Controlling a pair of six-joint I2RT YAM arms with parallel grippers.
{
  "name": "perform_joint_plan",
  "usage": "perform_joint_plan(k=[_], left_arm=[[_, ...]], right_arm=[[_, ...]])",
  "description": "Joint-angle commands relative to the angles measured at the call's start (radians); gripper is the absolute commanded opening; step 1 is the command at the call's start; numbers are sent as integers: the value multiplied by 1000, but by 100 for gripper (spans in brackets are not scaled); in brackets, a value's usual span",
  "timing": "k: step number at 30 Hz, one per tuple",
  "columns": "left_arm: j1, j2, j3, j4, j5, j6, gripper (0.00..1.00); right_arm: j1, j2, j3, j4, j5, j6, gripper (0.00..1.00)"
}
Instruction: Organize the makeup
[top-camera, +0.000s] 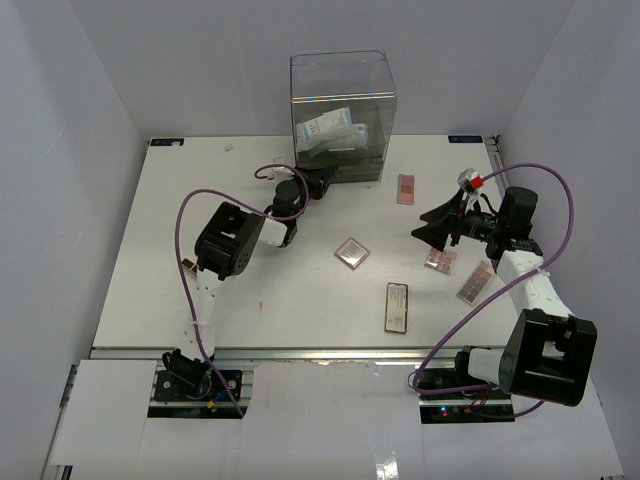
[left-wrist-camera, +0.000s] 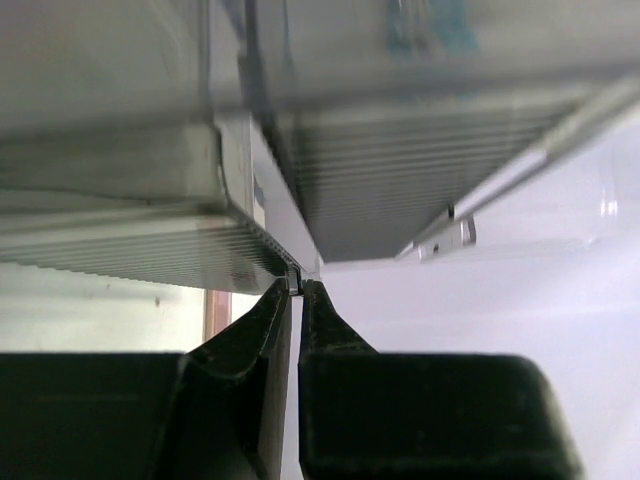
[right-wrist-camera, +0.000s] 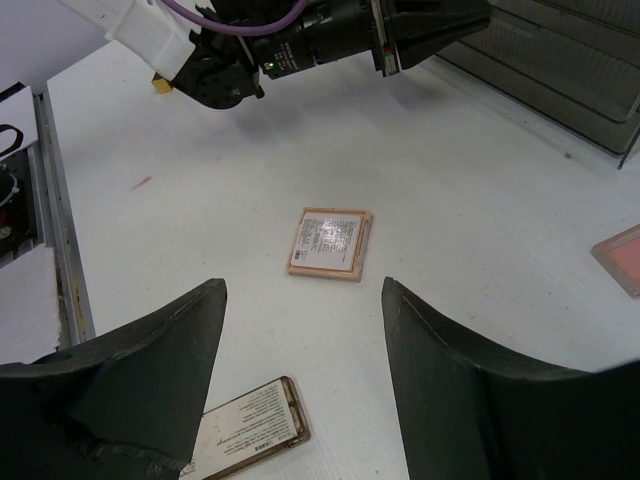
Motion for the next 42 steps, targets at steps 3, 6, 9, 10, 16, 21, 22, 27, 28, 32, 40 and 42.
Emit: perform_joint_plan(k=[3, 6, 9, 10, 16, 21, 22, 27, 28, 32, 40, 42], left_arm=[[-8, -163, -225, 64, 74, 60, 3], [-16, -198, -298, 110, 90, 46, 4], [-21, -209, -359, 157, 101, 23, 4], [-25, -213, -372, 168, 105, 18, 4], [-42, -267, -421, 190, 121, 30, 4], [-42, -285, -443, 181, 127, 39, 8], [-40, -283, -444, 181, 129, 36, 11], [-40, -281, -453, 172, 140, 13, 28], [-40, -285, -459, 165, 138, 14, 34], [-33, -322, -480, 146, 144, 32, 57], [-10, -426, -565, 116, 208, 98, 74], [-4, -469, -600, 99, 218, 135, 76]], right_arm=[[-3, -12, -16, 42, 12, 16, 70], [-2, -9, -17, 42, 24, 15, 70], [0, -7, -17, 40, 43, 7, 70], [1, -7, -17, 37, 47, 4, 70], [1, -15, -15, 22, 74, -9, 70], [9, -7, -10, 12, 91, -17, 70], [9, -7, -10, 3, 93, -20, 71], [12, -16, -9, -11, 113, -39, 72], [12, -17, -10, -14, 118, -44, 73], [21, -15, -3, -41, 142, -63, 75], [67, -13, 21, -122, 214, -150, 79], [83, -14, 29, -161, 254, -175, 80]])
